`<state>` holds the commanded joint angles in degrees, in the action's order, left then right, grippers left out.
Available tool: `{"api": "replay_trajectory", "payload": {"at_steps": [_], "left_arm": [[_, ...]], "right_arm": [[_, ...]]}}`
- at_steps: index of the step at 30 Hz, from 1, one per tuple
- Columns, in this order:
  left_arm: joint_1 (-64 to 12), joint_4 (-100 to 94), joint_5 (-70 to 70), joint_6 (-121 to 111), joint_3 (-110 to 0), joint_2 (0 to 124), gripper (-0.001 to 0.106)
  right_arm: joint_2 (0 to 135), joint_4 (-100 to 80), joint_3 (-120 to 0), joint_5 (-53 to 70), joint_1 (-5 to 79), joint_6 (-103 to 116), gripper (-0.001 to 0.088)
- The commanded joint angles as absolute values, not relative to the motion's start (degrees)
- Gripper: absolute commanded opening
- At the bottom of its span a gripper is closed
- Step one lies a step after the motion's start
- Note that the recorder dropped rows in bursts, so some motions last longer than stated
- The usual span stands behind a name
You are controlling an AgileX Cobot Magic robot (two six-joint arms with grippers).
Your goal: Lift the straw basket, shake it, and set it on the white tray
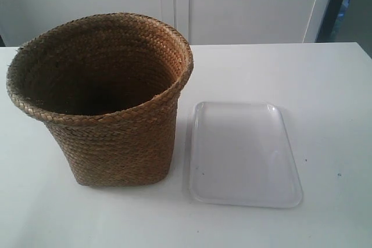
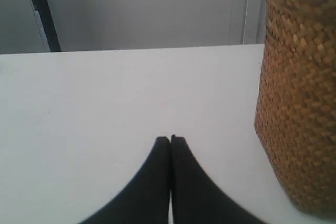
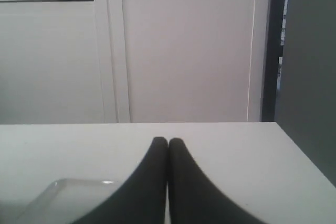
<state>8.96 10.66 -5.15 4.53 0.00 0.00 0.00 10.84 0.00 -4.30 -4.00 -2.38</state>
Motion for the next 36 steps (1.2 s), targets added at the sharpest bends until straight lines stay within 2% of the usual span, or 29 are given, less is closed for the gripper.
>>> {"api": "replay_trajectory", "payload": {"at_steps": [4,17,27,32,36], "left_arm": [[8.96,10.66,-6.69,4.53,0.00,0.00,0.000],[8.96,10.66,-28.30,-2.64,0.00,0.00,0.000],[8.96,8.86,-27.87,-5.70,-0.94,0.00,0.000],[8.96,8.07,-22.61,-5.67,-5.91,0.09,0.000],[8.96,7.75,-23.11,-3.05,-13.76,2.37,0.000]], "right_arm": [[0.00,10.84,0.00,-4.70,-4.00,-2.06,0.0000],[0.00,10.84,0.00,-35.48,-4.00,0.59,0.0000],[0.00,10.72,0.00,-30.84,-4.00,6.70,0.0000],[0.00,10.72,-0.77,-33.65,-4.00,7.87,0.0000],[0.00,10.72,-7.72,-36.39,-4.00,8.36,0.0000]]}}
